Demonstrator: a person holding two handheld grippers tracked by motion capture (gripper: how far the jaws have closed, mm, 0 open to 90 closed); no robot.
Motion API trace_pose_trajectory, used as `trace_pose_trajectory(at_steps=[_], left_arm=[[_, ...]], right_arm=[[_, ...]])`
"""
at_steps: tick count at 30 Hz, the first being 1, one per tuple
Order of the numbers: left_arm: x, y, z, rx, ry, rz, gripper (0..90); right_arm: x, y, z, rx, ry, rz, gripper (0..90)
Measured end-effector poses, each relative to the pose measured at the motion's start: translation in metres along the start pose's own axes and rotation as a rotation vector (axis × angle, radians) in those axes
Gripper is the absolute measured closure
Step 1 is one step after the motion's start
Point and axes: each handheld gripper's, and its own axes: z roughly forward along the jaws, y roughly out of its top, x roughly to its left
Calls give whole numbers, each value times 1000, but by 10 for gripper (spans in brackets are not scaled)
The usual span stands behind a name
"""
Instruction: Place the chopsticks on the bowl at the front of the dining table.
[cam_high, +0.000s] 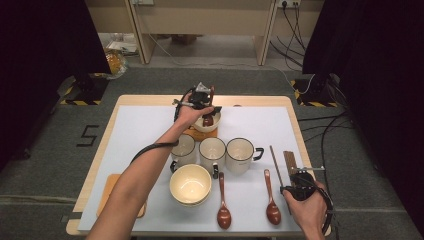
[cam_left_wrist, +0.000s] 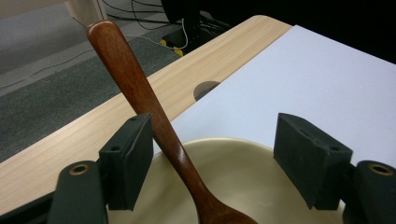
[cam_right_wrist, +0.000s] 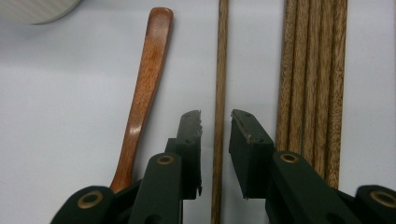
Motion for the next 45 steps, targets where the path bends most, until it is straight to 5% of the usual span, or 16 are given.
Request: trace_pose_trajectory(at_steps=[45], left_arm=[[-16,1,6,32,-77,11,280]], right_arm=[[2,0,0,-5,-5,-16,720]])
